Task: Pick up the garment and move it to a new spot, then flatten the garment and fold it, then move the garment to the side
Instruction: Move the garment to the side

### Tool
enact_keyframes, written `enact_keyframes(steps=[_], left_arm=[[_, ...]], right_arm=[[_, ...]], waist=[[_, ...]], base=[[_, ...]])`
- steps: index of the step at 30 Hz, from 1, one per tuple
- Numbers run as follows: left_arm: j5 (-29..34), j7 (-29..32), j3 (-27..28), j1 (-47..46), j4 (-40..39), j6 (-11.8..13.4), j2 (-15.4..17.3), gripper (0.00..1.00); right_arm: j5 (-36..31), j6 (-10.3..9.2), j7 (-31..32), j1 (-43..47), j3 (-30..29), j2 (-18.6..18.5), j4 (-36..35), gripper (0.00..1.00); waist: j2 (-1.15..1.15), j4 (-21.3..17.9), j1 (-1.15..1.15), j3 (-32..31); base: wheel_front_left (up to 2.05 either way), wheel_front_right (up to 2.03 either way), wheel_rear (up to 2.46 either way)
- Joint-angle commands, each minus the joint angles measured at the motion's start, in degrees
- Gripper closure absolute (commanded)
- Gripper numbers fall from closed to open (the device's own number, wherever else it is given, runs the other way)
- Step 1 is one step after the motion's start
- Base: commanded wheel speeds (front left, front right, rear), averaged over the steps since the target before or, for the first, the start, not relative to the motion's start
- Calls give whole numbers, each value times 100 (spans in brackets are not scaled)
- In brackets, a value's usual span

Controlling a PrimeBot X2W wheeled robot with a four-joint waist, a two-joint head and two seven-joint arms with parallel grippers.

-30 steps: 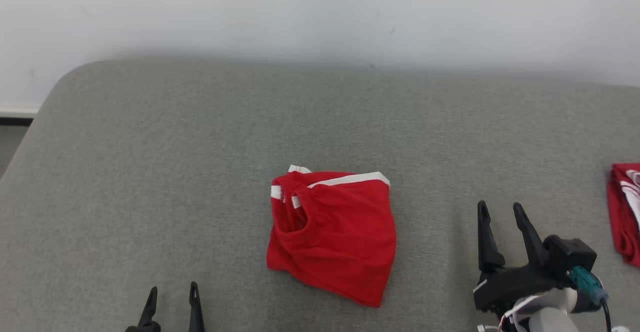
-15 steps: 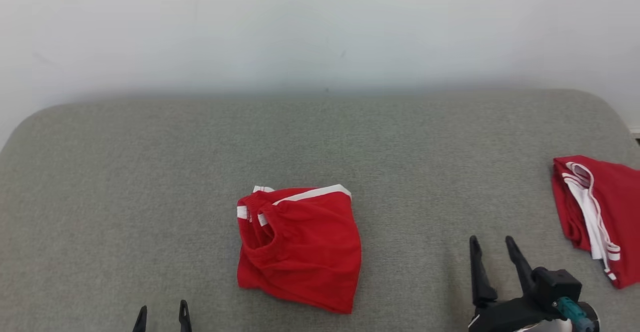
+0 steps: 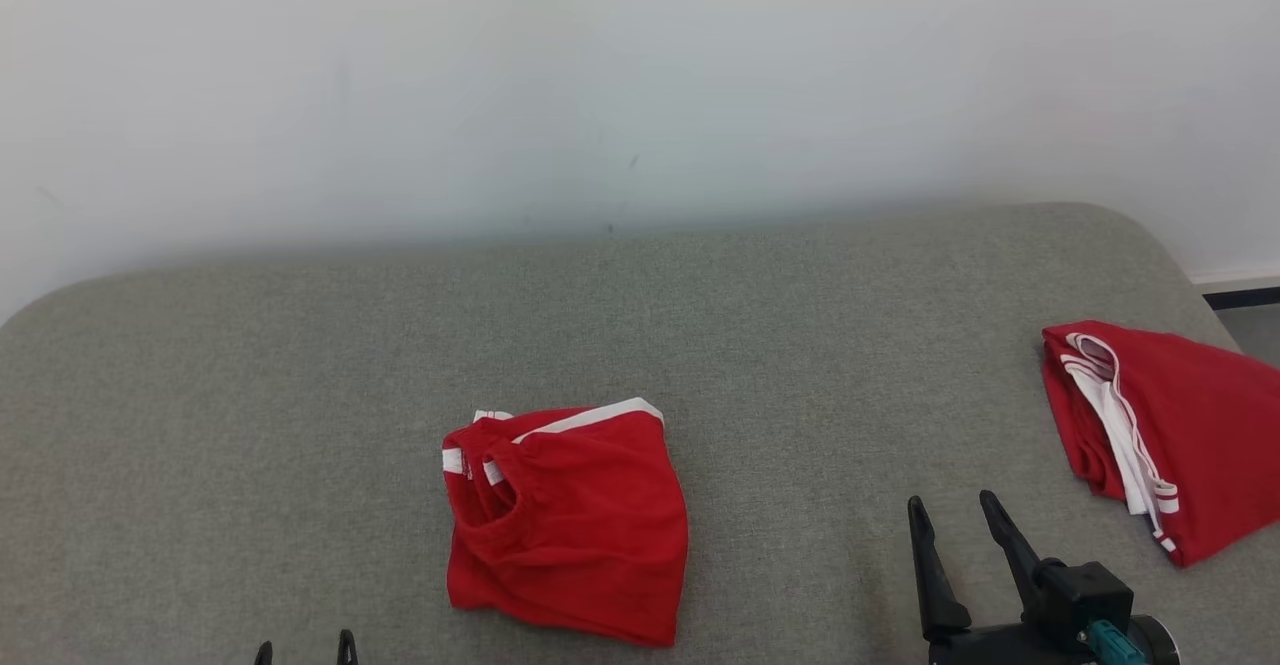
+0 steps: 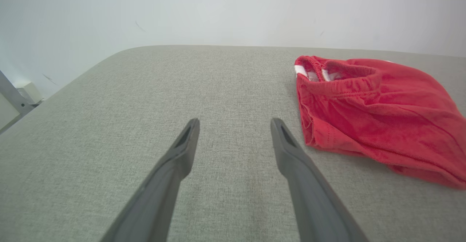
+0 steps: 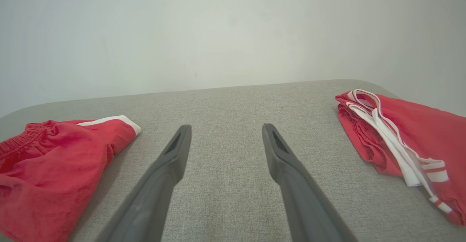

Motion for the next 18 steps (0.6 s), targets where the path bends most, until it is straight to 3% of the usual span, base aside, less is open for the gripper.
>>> enact_keyframes(steps=[1,18], left_arm=[[63,-16,56,145,-29,-39,-3,0],[140,-16,322,355,-209,-89,-2,0]], right_arm=[[-83,-15,-20,102,-5,12,-76,0],[-277,-15,-20,390,81,13,-235,0]], waist=[[0,-57,1,-105],[0,-78,1,-220]], base=[[0,0,0],[0,0,0]])
